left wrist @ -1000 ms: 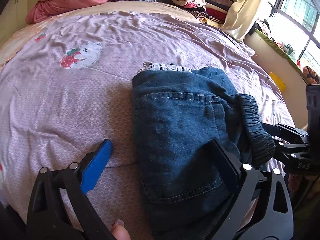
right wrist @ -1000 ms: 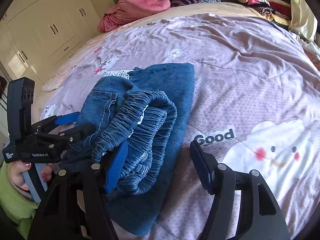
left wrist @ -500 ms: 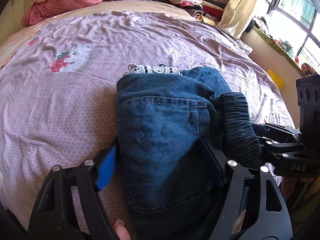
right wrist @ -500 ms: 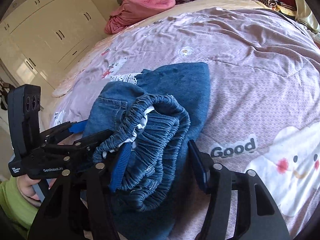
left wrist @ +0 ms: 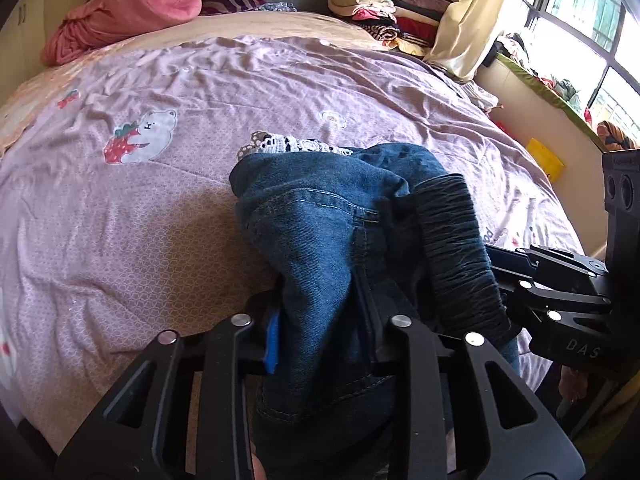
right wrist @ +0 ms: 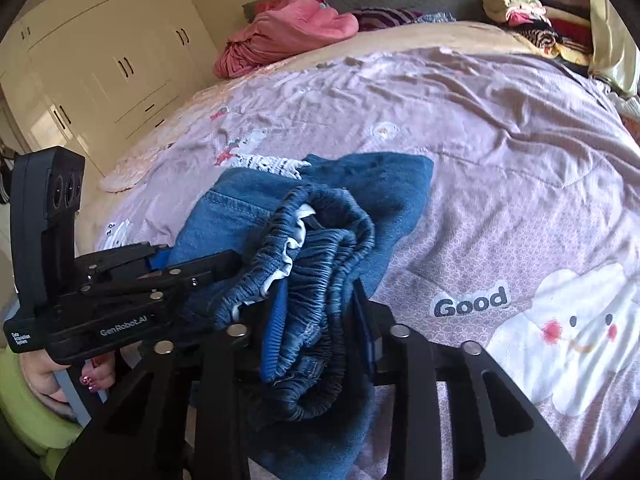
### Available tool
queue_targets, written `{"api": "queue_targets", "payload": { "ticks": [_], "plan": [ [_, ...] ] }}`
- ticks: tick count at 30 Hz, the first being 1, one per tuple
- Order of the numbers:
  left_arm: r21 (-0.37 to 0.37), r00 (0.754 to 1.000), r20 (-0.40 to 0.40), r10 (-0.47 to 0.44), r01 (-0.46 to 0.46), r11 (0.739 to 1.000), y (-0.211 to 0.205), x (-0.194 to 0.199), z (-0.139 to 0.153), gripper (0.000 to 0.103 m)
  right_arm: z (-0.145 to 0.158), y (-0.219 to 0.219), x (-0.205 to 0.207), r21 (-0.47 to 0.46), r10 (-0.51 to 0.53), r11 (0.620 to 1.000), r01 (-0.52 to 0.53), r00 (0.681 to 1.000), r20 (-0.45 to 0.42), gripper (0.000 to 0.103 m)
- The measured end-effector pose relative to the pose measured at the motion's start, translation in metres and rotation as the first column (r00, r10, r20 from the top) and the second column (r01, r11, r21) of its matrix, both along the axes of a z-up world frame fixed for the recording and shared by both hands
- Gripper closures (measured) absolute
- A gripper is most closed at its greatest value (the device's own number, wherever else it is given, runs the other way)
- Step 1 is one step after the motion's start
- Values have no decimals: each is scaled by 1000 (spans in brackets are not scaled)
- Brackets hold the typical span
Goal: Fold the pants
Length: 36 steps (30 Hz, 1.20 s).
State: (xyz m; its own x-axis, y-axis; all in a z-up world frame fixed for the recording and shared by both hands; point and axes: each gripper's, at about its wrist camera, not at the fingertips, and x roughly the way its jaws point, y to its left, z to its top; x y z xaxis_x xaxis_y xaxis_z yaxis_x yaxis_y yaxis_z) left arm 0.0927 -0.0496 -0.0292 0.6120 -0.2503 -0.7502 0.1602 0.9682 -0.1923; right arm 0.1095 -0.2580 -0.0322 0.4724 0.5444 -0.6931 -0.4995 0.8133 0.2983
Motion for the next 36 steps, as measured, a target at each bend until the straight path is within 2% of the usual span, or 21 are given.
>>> {"api": "queue_targets", "payload": {
  "ticks": [10, 19, 36],
  "plan": [
    [-31, 999, 36, 0, 1, 1000, 4, -9, 20, 85, 19, 13, -8, -10, 17, 1000, -17, 998, 54, 77],
    [-56, 998, 65, 21, -18, 998, 18, -7, 35, 85, 31, 26, 1, 6, 19, 1000, -19, 997, 70, 78],
    [-42, 987, 136, 83, -78, 996, 58, 40, 64, 85, 55, 70, 61, 19, 48, 999, -50, 994, 101, 78]
  ]
}}
